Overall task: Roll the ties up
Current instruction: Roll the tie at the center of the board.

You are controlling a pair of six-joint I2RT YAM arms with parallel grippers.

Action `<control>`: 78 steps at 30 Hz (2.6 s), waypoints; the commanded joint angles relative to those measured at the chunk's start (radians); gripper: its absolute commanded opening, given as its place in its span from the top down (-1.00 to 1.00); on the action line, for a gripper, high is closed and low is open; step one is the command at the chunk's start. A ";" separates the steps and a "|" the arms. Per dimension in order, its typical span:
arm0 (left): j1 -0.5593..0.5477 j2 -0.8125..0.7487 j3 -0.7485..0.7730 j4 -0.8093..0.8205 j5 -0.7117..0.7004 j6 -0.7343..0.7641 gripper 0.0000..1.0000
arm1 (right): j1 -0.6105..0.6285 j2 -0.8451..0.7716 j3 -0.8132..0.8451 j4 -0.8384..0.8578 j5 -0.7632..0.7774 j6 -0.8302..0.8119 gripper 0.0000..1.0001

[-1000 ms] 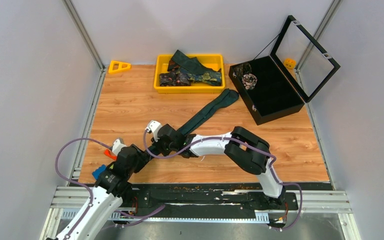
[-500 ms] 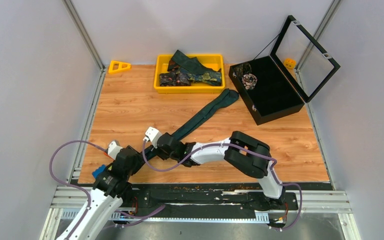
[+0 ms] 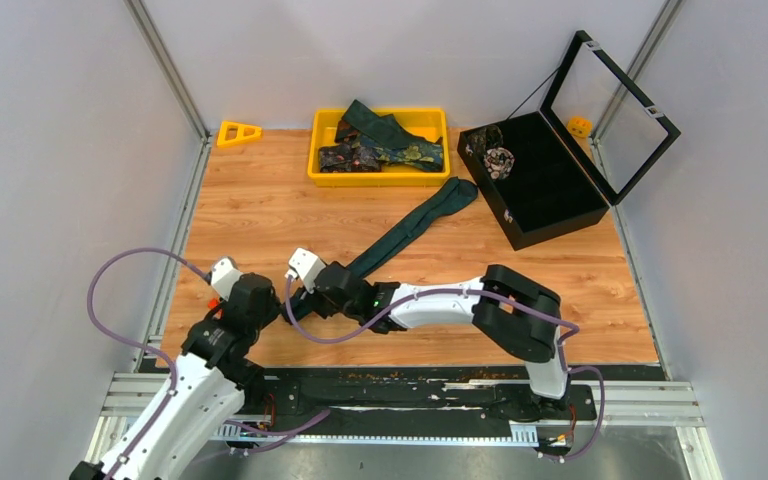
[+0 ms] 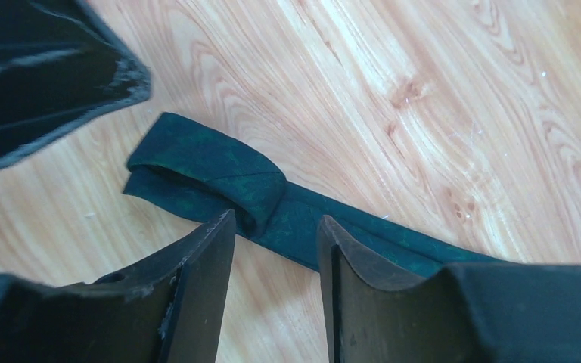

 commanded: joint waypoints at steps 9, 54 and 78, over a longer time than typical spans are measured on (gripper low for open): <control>0.141 0.417 0.189 0.182 0.125 0.305 0.26 | 0.040 -0.041 -0.052 -0.035 -0.209 0.236 0.91; 0.200 0.585 0.226 0.185 0.206 0.365 -0.25 | 0.010 0.069 0.058 -0.019 -0.308 0.227 1.00; 0.202 0.061 -0.026 0.113 0.301 0.110 -0.32 | -0.136 0.005 0.170 -0.116 -0.510 0.376 0.99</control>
